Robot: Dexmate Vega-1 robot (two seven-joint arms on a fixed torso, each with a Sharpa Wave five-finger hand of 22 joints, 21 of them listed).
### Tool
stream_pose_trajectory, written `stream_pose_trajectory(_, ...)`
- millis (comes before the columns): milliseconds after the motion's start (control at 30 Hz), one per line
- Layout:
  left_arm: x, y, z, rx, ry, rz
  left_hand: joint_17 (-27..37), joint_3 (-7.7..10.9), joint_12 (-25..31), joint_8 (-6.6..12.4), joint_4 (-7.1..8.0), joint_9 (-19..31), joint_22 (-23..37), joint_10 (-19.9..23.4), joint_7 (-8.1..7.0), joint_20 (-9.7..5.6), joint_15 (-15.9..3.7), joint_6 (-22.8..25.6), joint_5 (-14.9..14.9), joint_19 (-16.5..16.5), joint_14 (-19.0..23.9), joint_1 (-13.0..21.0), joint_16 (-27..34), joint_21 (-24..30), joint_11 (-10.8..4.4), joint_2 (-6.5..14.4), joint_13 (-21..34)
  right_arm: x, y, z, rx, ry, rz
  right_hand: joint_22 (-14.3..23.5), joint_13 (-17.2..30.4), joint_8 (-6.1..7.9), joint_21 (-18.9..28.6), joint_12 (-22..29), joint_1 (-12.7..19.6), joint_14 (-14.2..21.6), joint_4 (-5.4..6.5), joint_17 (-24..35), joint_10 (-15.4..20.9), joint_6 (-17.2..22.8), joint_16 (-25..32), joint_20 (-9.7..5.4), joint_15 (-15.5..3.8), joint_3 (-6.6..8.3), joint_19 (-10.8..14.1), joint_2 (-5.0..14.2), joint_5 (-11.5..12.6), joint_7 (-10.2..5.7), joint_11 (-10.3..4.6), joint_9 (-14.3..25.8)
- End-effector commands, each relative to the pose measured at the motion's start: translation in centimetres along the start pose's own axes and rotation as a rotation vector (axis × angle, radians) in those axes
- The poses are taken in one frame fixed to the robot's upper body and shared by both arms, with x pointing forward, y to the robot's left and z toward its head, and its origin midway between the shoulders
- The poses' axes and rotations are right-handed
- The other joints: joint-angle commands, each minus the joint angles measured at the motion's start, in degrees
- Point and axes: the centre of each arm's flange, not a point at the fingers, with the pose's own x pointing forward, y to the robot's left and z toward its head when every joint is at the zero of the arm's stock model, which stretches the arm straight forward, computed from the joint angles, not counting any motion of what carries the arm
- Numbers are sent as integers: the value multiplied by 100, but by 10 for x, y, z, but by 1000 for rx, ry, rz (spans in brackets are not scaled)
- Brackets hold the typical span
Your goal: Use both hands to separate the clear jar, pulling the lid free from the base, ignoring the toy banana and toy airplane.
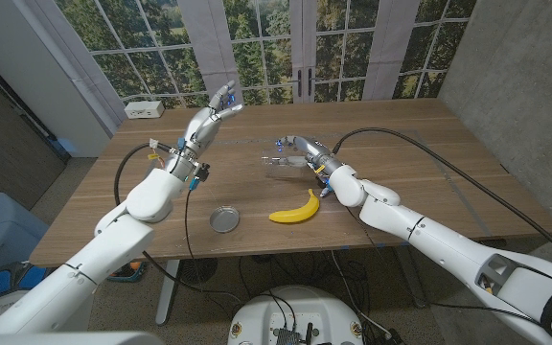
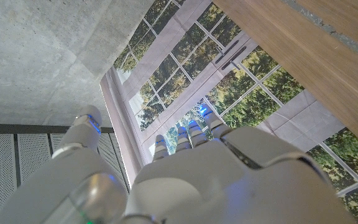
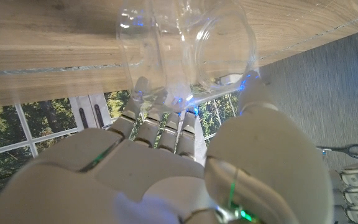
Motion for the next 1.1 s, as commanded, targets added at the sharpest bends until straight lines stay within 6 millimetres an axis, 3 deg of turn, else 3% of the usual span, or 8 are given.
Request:
stream_pose_trajectory(33,2,6,-2,-5,-8,-7,-5,-23,10,-12,-17,16,9,-63,-25,15,13,38,16,-17,-44,-48,26,-19,10,16,10,5,-4,2,-14,18,48,-2,-138,-312,-263,-187,-386,-366,92,-210,-321,-401,-9,147,-54,-195,-219,-102,184,112,103,14)
stream_pose_trajectory(167,2,8,-4,-6,-9,-7,-5,-27,9,-17,-19,16,9,-66,-35,16,8,30,16,-12,-50,-53,25,-29,-1,18,10,8,-11,-2,56,10,90,-4,-259,-525,-612,-249,-888,-880,317,-403,-593,-600,-46,331,93,-384,-600,-44,279,191,206,22)
stream_pose_trajectory(367,6,12,-7,-10,-11,-3,-6,-34,9,-17,-21,15,9,-70,-46,16,11,37,16,-7,-63,-62,22,-46,-32,18,9,6,-24,-6,175,-57,40,-6,-377,-672,-860,-261,-1412,-1305,548,-591,-792,-743,-53,324,102,-541,-747,72,225,79,262,21)
stream_pose_trajectory(433,7,13,-9,-10,-8,-4,-6,-41,11,-12,-22,14,9,-68,12,10,-10,56,16,4,-65,-71,22,-58,-34,19,9,4,-29,-7,210,-80,-2,-6,-406,-668,-901,-251,-1535,-1330,611,-631,-795,-690,-34,235,102,-566,-752,127,205,36,241,20)
stream_pose_trajectory(500,8,15,-11,-9,-4,-2,-7,-60,18,-22,-22,8,10,-61,274,-2,-22,59,16,23,-69,-97,25,-97,-53,23,7,2,-34,-7,238,-86,-15,-5,-485,-612,-945,-184,-1740,-1248,712,-740,-644,-426,40,125,12,-581,-606,298,154,-47,172,14)
stream_pose_trajectory(700,13,19,-19,-34,10,1,-11,-85,27,-41,-15,-7,10,-37,626,-17,-93,52,23,68,-61,-137,29,-156,-145,52,0,-1,-44,-12,319,-103,-40,-7,-644,-639,-1116,-182,-1995,-1385,883,-953,-549,-228,13,-415,-220,-462,-599,869,39,-98,-2,-1)
stream_pose_trajectory(900,18,21,-26,-98,11,-9,14,-136,33,-18,145,-24,10,30,624,-71,-170,211,52,122,-22,-341,59,-213,-267,267,-23,-5,-50,-17,383,-126,-57,-7,-805,-625,-1233,-153,-2399,-1307,1139,-1215,-361,67,32,-691,-294,-424,-510,1258,-26,85,-46,-13)
stream_pose_trajectory(1100,22,24,-35,-133,33,-16,22,-127,28,-30,325,-33,5,111,564,-133,-273,308,108,183,4,-593,64,-277,-360,579,-48,-10,-58,-25,453,-139,-77,-16,-964,-792,-1376,-254,-2793,-1369,1446,-1455,-521,-137,-3,-1036,-453,-338,-506,1493,-4,33,-153,-31)
